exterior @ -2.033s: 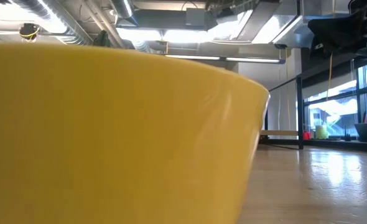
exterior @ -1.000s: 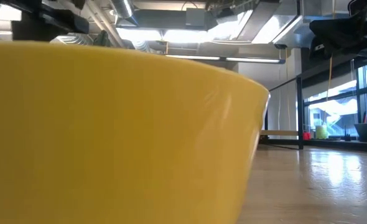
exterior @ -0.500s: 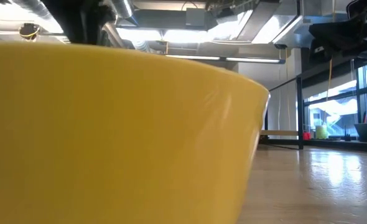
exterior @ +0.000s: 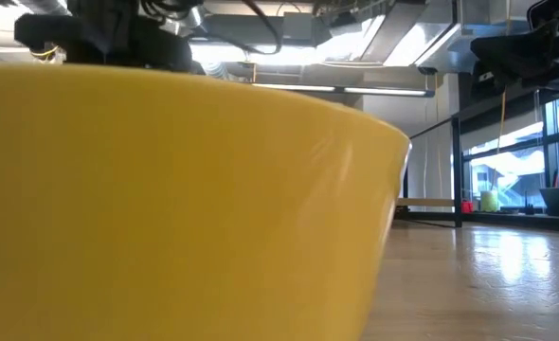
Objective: Pick & Place Mini bowls
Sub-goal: Stack the green patterned bowl on the green patterned bowls on the shelf
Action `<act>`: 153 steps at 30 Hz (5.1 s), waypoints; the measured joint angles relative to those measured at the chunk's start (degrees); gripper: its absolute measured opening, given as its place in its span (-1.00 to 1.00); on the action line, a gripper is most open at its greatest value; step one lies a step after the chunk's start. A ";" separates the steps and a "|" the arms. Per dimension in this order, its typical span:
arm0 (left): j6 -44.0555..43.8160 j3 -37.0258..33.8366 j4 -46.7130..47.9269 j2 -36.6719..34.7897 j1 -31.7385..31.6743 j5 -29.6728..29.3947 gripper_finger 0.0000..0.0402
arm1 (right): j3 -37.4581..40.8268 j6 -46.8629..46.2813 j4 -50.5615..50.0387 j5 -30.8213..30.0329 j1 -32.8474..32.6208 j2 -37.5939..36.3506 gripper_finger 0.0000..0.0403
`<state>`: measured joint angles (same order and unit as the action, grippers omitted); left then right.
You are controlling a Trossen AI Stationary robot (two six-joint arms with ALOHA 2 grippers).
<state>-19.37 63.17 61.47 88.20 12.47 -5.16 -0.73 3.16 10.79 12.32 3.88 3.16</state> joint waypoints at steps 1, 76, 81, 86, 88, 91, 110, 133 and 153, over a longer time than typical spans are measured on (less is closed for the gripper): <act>0.40 -0.51 -0.52 0.00 -0.22 0.08 -0.14 | 0.00 0.00 0.02 -0.02 0.00 0.00 -0.94; 11.38 -4.83 -3.40 1.11 -6.70 4.83 -0.96 | 0.00 0.52 0.07 -0.20 0.00 0.00 -0.94; 12.79 1.97 5.11 -1.55 -7.42 1.97 -0.99 | 0.00 0.93 0.07 -0.20 0.00 -0.02 -0.94; 15.82 12.37 9.06 -6.34 -7.29 -3.28 -0.99 | 0.00 1.92 0.07 -0.24 0.00 -0.02 -0.94; 17.48 17.49 7.82 -7.97 -7.35 -8.09 -0.99 | 0.00 2.00 0.07 -0.25 0.00 -0.02 -0.94; 19.84 25.51 6.00 -9.07 -8.04 -15.20 -0.99 | 0.00 1.17 0.07 -0.22 0.00 -0.02 -0.94; 45.67 63.09 5.97 16.53 -32.42 -4.84 -0.99 | -0.02 1.83 0.09 -3.74 0.00 -0.02 -0.94; 44.13 71.05 17.12 34.55 -41.31 3.24 -0.99 | -0.02 0.35 -0.42 1.36 0.00 -0.02 -0.94; 41.82 69.38 18.23 35.39 -41.76 0.18 -0.99 | -0.02 -1.20 -0.57 1.36 0.00 -0.02 -0.94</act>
<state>22.46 132.55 79.70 123.59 -29.28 -4.97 -0.75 1.96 10.22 13.67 3.88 3.14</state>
